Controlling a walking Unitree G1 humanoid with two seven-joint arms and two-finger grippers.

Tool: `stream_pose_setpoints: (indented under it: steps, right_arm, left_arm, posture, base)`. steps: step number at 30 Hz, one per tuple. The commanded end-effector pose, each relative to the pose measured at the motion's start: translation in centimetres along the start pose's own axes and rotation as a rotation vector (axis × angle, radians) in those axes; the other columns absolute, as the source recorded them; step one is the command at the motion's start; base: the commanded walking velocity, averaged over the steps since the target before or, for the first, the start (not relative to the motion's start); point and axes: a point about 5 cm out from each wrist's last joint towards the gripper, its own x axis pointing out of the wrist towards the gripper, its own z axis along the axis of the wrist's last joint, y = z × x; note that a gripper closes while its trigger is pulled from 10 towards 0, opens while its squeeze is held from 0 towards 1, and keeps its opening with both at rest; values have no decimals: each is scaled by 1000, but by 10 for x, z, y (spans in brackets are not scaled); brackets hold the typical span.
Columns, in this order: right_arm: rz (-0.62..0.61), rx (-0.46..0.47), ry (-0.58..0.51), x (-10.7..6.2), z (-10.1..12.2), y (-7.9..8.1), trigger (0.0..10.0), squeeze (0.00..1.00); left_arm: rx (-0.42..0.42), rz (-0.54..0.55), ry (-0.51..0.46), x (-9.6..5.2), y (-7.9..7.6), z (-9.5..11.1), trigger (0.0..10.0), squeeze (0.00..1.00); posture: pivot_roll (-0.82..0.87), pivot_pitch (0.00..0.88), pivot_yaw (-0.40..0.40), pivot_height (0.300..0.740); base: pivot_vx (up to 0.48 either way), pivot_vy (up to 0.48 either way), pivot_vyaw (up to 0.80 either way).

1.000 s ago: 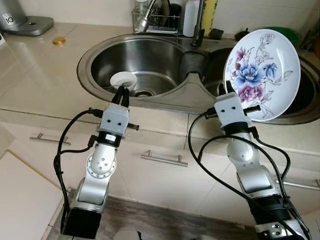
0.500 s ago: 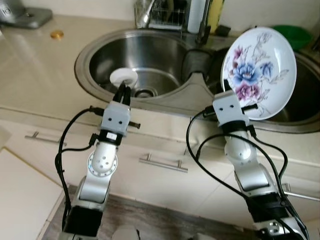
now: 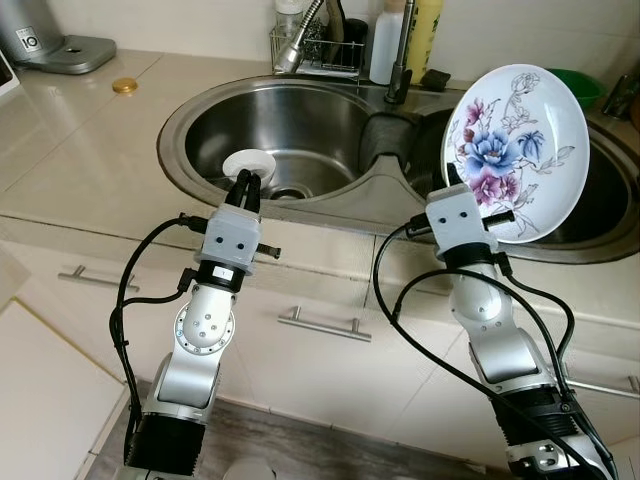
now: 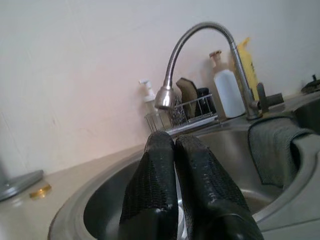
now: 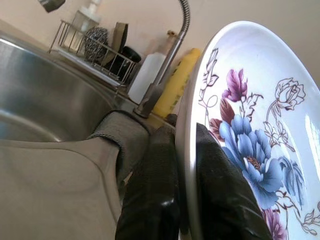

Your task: Kitchen organization

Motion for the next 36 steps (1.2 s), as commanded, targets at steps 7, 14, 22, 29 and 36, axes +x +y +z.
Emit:
stream_pose_setpoints:
  steps: [7,14,22,29,36]
  right_arm:
    - [-24,-6,-38,2,6,-5,10000,0]
    - [-25,-4,-40,3,7,-6,10000,0]
    - [-63,111,10,19,4,-19,10000,0]
    - [-120,338,70,68,13,-42,10000,0]
    - [-150,556,194,82,-3,-44,10000,0]
  left_arm:
    - [-13,4,-20,0,0,3,10000,0]
    - [-20,-8,-28,0,-2,5,10000,0]
    - [-23,-9,-28,0,-3,4,10000,0]
    - [-27,-19,-29,2,-6,4,10000,0]
    - [-18,-9,-29,3,-4,4,10000,0]
  posture:
    - [155,0,-24,740]
    - [155,0,-24,740]
    - [150,0,-20,740]
    - [161,0,-23,740]
    - [187,0,-32,740]
  base:
    - [103,0,0]
    - [0,0,0]
    - [0,0,0]
    - [0,0,0]
    - [0,0,0]
